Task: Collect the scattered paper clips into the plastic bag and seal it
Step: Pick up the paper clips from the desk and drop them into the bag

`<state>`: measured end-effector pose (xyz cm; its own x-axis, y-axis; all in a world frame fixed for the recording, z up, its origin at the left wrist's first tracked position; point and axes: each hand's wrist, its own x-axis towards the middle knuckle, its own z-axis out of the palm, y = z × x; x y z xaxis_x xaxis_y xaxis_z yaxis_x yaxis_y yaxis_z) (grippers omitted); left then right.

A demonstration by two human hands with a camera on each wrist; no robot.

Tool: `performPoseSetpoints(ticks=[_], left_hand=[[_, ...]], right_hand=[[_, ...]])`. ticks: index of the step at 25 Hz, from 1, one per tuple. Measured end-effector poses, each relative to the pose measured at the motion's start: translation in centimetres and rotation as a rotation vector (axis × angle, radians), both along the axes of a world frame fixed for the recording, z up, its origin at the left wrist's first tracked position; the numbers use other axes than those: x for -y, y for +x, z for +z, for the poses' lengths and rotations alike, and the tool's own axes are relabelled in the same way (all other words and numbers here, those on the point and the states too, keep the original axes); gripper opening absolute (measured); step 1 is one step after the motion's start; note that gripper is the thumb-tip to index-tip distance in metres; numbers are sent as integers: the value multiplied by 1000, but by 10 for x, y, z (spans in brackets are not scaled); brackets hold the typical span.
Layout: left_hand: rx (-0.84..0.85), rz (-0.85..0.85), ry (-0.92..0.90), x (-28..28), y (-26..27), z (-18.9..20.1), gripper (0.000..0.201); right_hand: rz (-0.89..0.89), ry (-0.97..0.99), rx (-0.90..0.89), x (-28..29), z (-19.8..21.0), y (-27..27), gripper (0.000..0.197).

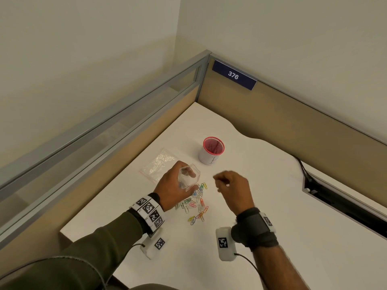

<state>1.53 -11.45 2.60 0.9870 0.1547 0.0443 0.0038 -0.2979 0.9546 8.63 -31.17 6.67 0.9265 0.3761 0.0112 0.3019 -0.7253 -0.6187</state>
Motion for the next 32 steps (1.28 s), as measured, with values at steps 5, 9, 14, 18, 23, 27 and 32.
performPoseSetpoints(ticks=[5,9,14,18,23,27,32], left_hand=[[13,81,-14,-32,-7,1,41],[6,133,-21,-48,-8,1,42],[3,135,-14,-59,-8,-1,42],[4,136,-15,-63,-7,-2,41],[6,146,-37,-65,-6,-3,41],[16,154,-61,-62,-10,-5,42],[25,142,-52,-49,-19,-4,43]], right_hand=[[-39,-459,-241,24,-98,-10,29],[50,-493,-181,-6,-108,-7,26],[70,-448,-123,-36,-97,35,37],[313,-529,-155,-61,-97,53,70],[361,-605,-99,-65,-105,43,68],[324,-571,-42,-32,-109,17,52],[195,-474,-80,13,-112,-8,39]])
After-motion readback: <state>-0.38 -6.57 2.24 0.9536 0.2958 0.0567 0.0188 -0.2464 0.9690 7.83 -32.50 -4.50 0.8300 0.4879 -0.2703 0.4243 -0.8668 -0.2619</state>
